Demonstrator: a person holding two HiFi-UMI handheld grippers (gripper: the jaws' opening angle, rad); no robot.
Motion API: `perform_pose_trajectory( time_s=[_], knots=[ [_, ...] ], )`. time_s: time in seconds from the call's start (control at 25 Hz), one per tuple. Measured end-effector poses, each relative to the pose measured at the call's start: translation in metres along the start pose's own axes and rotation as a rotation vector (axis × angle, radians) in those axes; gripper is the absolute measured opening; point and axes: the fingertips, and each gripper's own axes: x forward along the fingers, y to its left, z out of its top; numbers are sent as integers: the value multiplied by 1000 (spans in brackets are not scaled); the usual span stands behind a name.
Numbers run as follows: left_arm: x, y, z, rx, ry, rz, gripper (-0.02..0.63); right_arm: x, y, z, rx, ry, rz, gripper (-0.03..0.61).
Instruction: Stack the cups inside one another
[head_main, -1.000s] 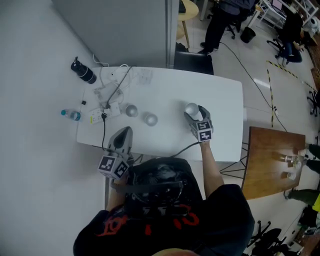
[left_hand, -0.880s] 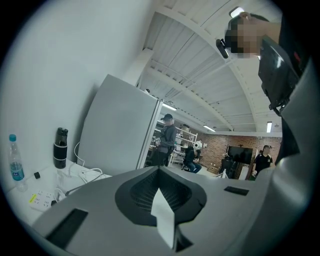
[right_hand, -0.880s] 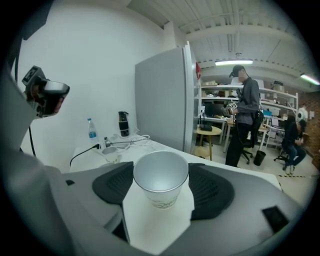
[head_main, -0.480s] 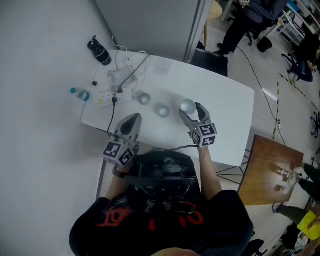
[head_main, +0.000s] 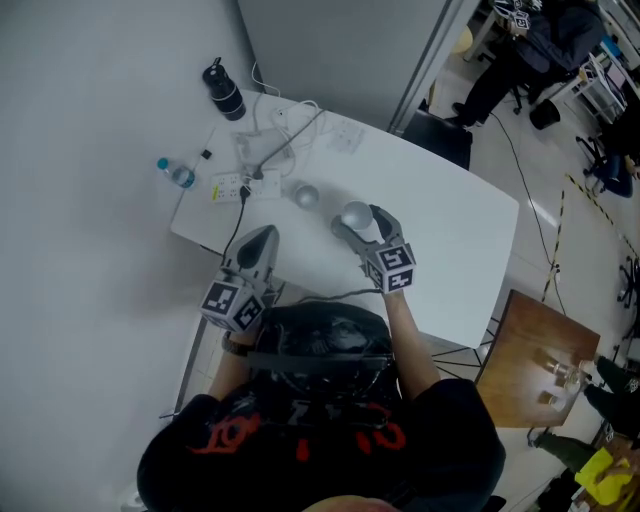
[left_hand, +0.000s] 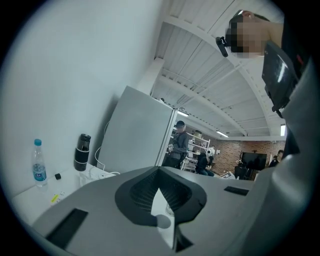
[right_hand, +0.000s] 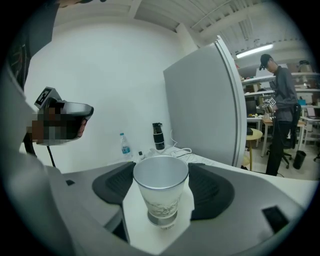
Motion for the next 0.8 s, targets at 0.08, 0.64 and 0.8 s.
perform_pose_trajectory(
  time_s=[0.08,0.64,0.8],
  knots=[
    [-4,6,-1,-6,-4,15,-5,8,6,1,-12,3,15,359],
    [-18,17,4,-6,-19,56,-5,19,12,0,-18,18,30,387],
    [-15,15,2,17,-11,52,-5,17,11,1,-14,11,27,387]
  ],
)
